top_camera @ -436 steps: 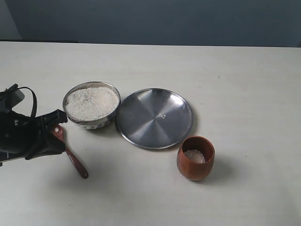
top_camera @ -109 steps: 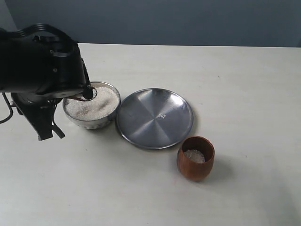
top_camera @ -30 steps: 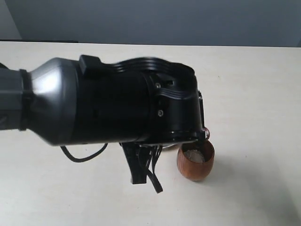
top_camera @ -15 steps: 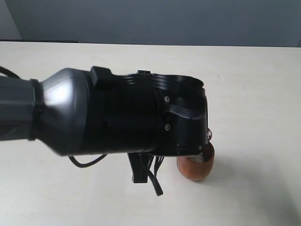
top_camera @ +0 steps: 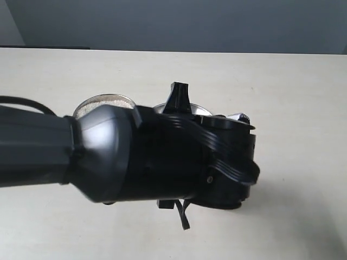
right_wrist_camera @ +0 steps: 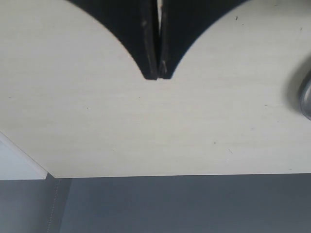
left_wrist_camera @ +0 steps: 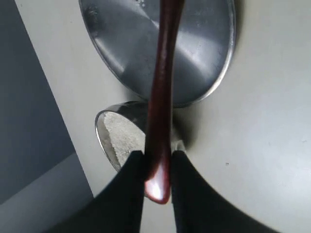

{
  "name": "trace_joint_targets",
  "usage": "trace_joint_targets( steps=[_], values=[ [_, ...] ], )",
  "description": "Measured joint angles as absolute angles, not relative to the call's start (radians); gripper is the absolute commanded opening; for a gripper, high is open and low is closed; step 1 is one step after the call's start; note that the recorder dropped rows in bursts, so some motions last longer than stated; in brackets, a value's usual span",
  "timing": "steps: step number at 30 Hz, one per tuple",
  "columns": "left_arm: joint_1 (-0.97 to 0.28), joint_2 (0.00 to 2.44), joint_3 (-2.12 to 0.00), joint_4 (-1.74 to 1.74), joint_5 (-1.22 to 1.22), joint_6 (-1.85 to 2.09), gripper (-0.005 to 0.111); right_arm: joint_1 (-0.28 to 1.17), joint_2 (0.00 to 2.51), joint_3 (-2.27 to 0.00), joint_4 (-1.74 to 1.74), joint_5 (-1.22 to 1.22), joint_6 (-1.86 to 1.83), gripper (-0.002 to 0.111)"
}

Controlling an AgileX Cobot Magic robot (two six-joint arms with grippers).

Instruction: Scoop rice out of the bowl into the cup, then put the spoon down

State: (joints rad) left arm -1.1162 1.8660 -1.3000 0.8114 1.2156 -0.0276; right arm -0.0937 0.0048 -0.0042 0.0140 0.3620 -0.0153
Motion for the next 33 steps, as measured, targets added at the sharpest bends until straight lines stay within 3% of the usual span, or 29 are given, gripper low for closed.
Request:
trace_joint_targets(
  steps=[33],
  values=[
    [-1.136, 1.851, -1.228, 0.824, 1.216, -0.021, 0.0, -0.094, 0.005, -0.004, 0.014, 0.362, -0.015, 0.0]
  ],
)
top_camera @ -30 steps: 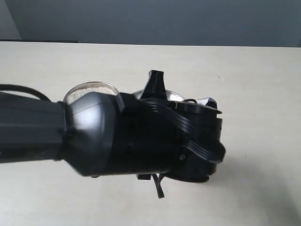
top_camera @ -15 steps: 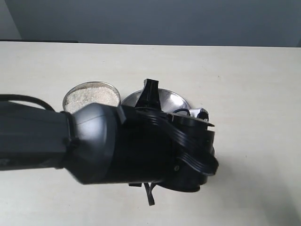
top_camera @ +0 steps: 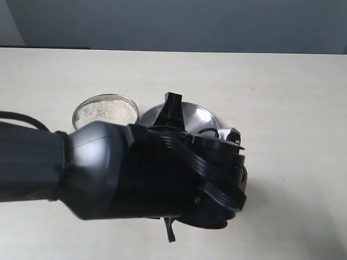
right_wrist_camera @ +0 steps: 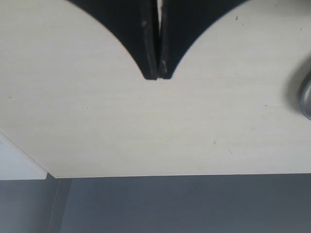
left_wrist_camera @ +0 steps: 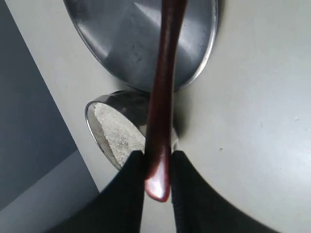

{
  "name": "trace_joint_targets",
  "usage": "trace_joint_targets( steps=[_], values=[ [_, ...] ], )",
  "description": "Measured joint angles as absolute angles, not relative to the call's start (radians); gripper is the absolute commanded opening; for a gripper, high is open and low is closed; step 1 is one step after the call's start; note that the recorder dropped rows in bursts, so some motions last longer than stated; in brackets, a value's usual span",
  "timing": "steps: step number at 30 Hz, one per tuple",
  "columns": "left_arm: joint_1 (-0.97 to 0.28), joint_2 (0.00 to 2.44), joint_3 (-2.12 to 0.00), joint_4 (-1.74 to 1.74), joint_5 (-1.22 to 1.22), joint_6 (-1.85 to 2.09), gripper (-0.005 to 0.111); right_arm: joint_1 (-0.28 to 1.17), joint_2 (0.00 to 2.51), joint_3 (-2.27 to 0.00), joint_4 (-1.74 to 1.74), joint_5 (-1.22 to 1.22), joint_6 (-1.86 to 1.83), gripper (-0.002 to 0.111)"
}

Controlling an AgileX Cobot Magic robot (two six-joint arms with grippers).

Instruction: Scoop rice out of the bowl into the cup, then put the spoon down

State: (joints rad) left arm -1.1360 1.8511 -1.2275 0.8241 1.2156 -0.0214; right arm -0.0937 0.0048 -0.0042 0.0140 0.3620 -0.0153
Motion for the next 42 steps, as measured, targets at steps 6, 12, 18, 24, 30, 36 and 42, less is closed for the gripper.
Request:
trace_joint_targets(
  steps=[6, 12, 18, 24, 30, 36, 42],
  values=[
    [-1.144, 1.851, -1.228, 0.834, 1.214, -0.027, 0.0, -0.094, 0.005, -0.004, 0.014, 0.362, -0.015, 0.0],
    [-1.144, 1.851, -1.228, 0.896, 1.214, -0.065, 0.0, -0.094, 0.005, -0.004, 0.014, 0.362, -0.015, 0.0],
    [-1.144, 1.851, -1.228, 0.941, 1.214, -0.107, 0.0, -0.094, 0.005, -0.004, 0.014, 0.362, -0.015, 0.0],
    [-1.144, 1.851, -1.228, 0.961, 1.214, -0.141, 0.0, -0.094, 0.005, -0.004, 0.014, 0.362, -0.015, 0.0],
    [-1.144, 1.851, -1.228, 0.895, 1.214, -0.083, 0.0, -0.094, 0.005, -0.004, 0.014, 0.362, -0.015, 0.0],
    [-1.144, 1.851, -1.228, 0.855, 1.214, -0.02, 0.0, -0.094, 0.005, -0.004, 0.014, 0.362, -0.015, 0.0],
    [-1.144, 1.851, -1.228, 0.83, 1.215, 0.011, 0.0, -0.094, 0.005, -0.004, 0.014, 0.362, -0.015, 0.0]
  ],
)
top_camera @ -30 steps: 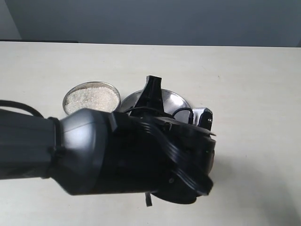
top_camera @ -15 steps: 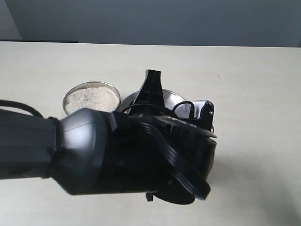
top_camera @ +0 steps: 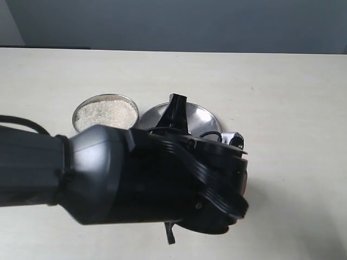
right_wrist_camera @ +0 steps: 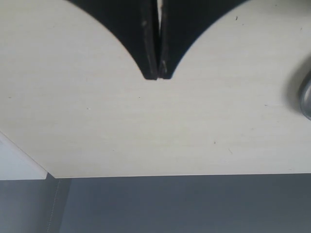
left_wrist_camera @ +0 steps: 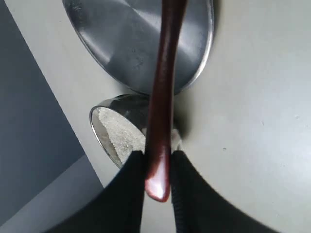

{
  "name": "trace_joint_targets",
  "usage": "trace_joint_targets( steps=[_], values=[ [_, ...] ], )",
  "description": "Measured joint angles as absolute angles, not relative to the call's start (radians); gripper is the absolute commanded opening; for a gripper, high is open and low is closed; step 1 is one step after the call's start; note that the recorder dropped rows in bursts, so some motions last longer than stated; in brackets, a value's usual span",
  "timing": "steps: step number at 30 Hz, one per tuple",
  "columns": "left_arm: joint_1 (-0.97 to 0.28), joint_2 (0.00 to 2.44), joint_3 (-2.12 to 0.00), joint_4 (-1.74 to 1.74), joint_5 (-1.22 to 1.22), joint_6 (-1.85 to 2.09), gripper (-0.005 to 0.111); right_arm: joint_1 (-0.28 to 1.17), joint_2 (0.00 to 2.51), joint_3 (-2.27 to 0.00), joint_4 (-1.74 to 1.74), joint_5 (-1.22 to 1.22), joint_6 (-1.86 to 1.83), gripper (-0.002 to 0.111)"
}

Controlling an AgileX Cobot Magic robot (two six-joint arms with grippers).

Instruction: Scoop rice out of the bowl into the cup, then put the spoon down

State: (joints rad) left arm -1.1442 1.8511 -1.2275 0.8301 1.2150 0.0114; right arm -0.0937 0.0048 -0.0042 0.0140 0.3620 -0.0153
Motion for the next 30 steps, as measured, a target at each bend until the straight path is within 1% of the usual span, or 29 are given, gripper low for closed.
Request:
trace_joint_targets(
  steps=[11, 30],
  values=[
    [-1.144, 1.838, -1.228, 0.835, 1.215, 0.031, 0.0, -0.094, 0.005, -0.004, 0.014, 0.362, -0.015, 0.0],
    [-1.144, 1.836, -1.227, 0.971, 1.215, -0.04, 0.0, -0.094, 0.005, -0.004, 0.014, 0.362, -0.015, 0.0]
  ],
)
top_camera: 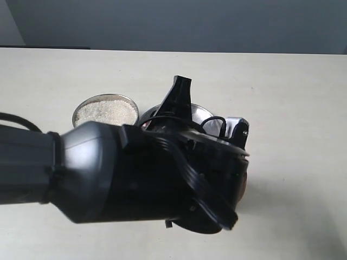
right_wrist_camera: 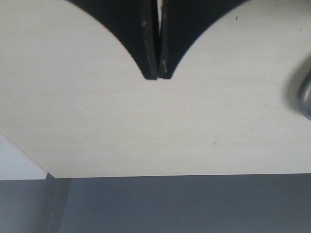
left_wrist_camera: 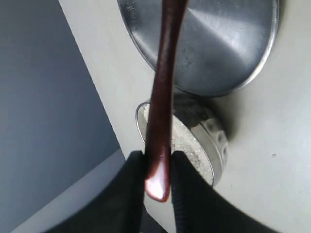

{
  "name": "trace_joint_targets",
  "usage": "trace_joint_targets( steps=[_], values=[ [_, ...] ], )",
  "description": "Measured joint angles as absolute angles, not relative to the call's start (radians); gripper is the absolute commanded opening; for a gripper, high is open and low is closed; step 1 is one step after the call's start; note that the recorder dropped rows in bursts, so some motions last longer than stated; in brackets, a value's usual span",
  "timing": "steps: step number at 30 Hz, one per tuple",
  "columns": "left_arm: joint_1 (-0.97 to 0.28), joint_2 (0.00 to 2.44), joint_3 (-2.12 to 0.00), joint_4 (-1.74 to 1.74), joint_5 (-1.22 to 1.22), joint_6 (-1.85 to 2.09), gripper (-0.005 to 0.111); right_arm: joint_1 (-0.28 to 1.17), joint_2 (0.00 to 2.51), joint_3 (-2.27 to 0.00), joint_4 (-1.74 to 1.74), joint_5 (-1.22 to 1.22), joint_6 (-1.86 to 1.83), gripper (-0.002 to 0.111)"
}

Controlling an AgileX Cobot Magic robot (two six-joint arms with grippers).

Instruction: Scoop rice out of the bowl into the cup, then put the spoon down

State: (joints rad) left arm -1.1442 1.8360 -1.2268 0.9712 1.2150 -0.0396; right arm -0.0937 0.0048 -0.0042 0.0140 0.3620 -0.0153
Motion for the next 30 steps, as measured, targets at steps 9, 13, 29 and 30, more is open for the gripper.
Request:
trace_joint_targets(
  steps=[9, 13, 29, 30],
  values=[
    [-1.144, 1.836, -1.227, 1.03, 1.215, -0.086, 0.0, -0.094, 0.005, -0.004, 0.014, 0.362, -0.015, 0.0],
    [-1.144, 1.836, -1.227, 1.032, 1.215, -0.09, 0.0, -0.094, 0.005, -0.004, 0.014, 0.362, -0.015, 0.0],
    [-1.144, 1.836, -1.132, 1.067, 1.213, -0.123, 0.0, -0.094, 0.005, -0.004, 0.014, 0.362, -0.015, 0.0],
    [-1.144, 1.836, -1.127, 1.069, 1.213, -0.132, 0.0, -0.094, 0.005, -0.004, 0.014, 0.362, -0.015, 0.0]
  ],
)
